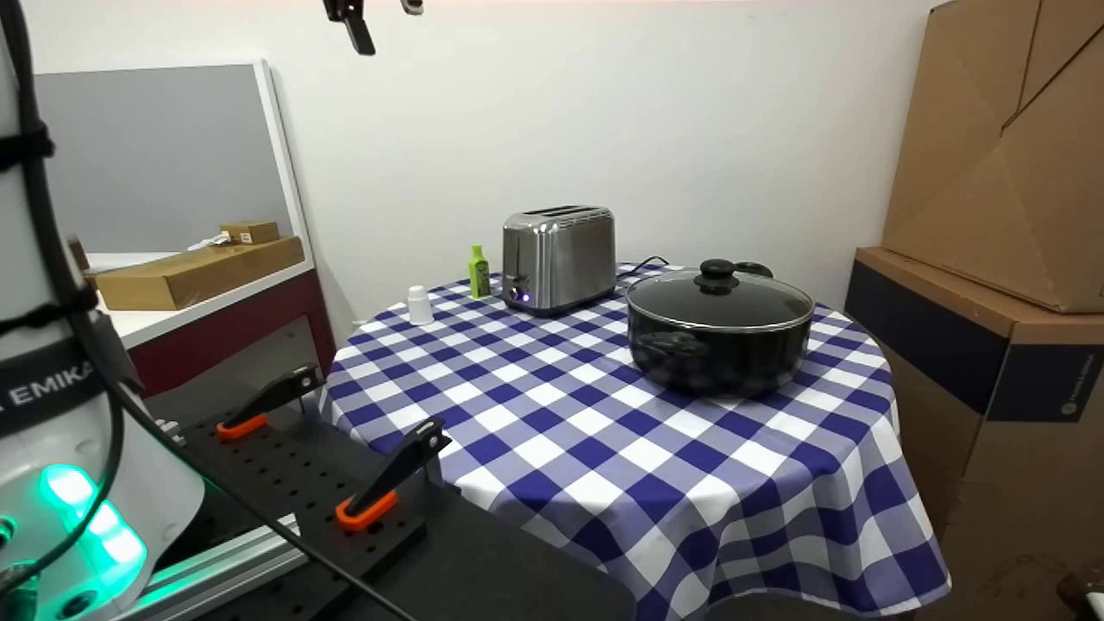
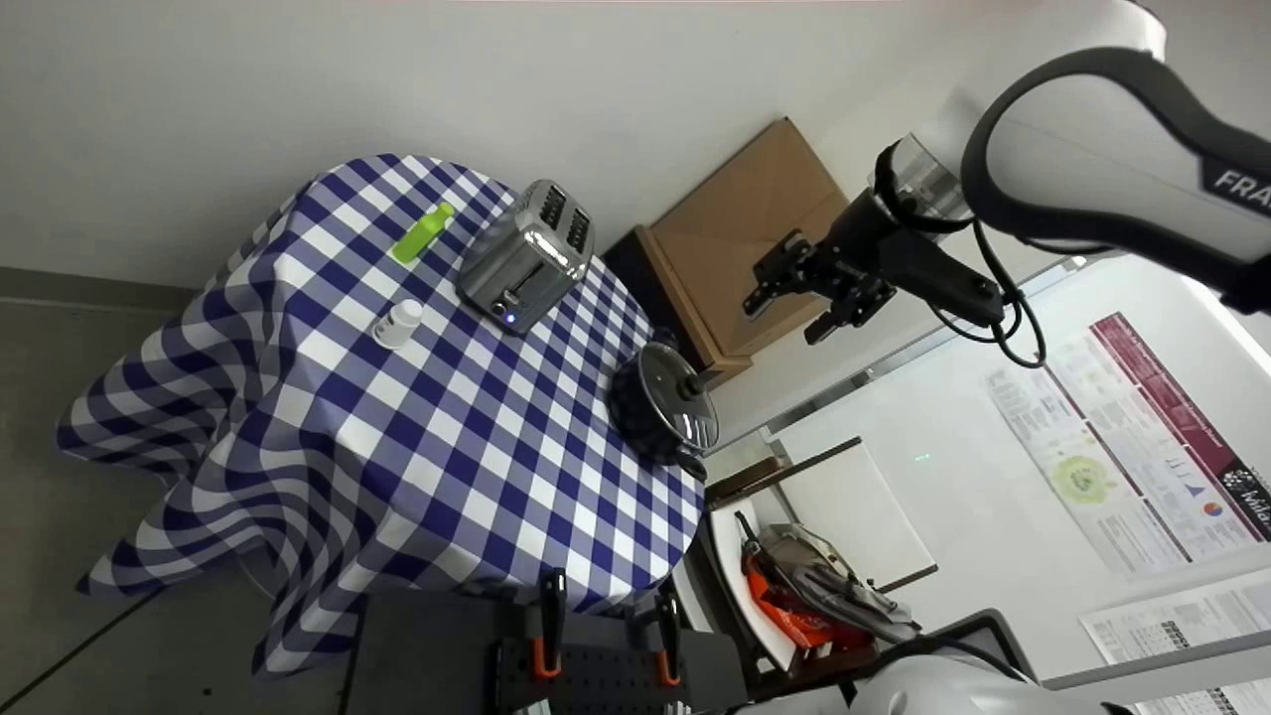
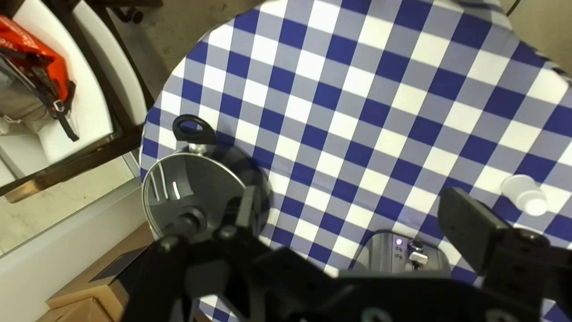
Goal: Remove the lid from the pot
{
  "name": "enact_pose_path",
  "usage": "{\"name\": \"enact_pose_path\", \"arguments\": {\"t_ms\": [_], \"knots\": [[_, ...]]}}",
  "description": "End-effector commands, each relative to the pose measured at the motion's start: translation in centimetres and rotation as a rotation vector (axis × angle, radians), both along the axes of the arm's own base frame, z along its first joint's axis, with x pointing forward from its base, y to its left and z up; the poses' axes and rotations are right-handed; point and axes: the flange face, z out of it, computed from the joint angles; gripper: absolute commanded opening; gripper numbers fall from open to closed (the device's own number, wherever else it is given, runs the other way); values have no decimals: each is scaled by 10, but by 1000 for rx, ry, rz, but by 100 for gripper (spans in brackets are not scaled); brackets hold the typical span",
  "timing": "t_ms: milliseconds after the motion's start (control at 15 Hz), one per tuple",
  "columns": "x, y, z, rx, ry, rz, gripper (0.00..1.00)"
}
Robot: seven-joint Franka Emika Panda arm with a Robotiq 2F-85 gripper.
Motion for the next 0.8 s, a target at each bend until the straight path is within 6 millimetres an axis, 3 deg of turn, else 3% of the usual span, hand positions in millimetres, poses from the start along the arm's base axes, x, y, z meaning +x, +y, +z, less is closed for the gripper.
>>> {"name": "enact_pose_path", "arguments": {"t_ms": [0, 333, 600, 733], "knots": [[14, -47, -26, 19, -75, 17, 100], [31, -118, -94, 80, -152, -93, 100], [51, -175, -126, 131, -229, -147, 100], [66, -194, -137, 145, -257, -158, 100]]}}
